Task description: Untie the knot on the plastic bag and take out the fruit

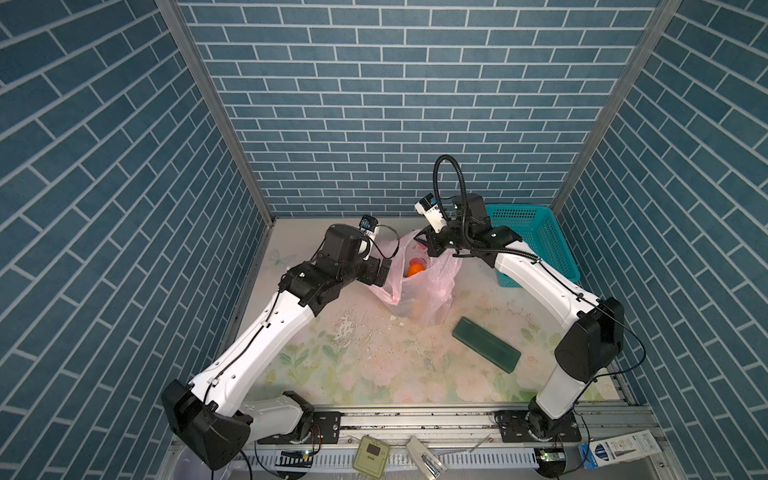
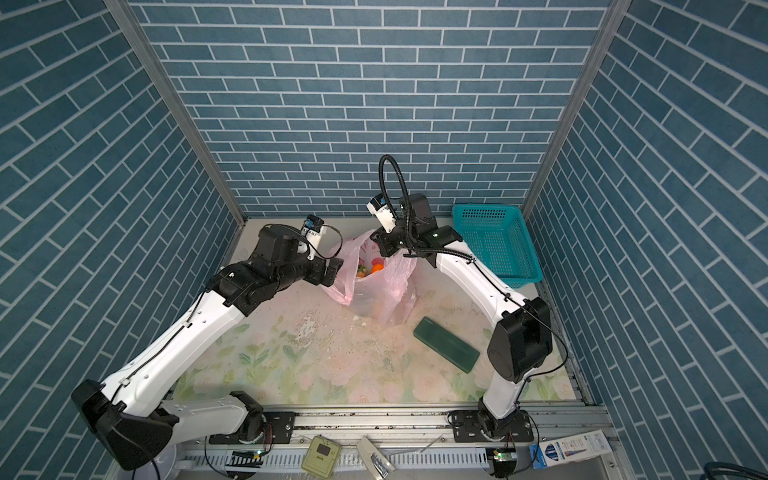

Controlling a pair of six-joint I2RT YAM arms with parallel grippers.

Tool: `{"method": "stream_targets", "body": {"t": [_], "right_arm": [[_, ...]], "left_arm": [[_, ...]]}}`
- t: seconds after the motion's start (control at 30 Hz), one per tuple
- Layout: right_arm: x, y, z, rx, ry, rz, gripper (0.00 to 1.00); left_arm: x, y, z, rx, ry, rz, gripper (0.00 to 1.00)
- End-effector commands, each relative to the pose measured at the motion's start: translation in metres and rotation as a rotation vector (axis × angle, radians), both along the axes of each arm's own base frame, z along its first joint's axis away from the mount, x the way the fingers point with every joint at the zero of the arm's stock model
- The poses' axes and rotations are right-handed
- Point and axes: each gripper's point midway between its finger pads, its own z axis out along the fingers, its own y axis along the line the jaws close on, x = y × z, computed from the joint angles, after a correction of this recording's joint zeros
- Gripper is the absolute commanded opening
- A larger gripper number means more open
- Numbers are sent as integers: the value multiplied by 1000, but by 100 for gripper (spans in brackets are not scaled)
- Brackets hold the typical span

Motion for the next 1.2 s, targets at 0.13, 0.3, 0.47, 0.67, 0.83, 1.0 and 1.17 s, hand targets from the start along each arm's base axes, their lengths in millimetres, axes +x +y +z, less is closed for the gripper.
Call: {"method": "stream_targets", "body": {"t": [0.13, 0.3, 0.47, 0.67, 0.83, 1.0, 1.17], "right_arm": [[-2, 10, 35, 69, -61, 52, 0], [-7, 12, 39, 85, -55, 80, 0], [-11, 11, 40, 90, -53, 90, 0], [-13, 13, 35, 90, -42, 108, 0], [-2, 14, 25, 62, -42, 73, 0], [25, 1, 14, -15, -10, -21, 12], [10, -8, 39, -15, 46, -19, 53]], "left_arm": [[12, -38, -13, 7, 71, -200, 100], [53, -25, -26, 124, -8, -71, 100], [81, 0, -48, 194, 16, 41, 88], [86, 24, -50, 116, 37, 93, 6], [80, 31, -45, 92, 45, 137, 0], [65, 37, -38, 21, 101, 208, 0], [38, 29, -40, -25, 166, 248, 0]]}}
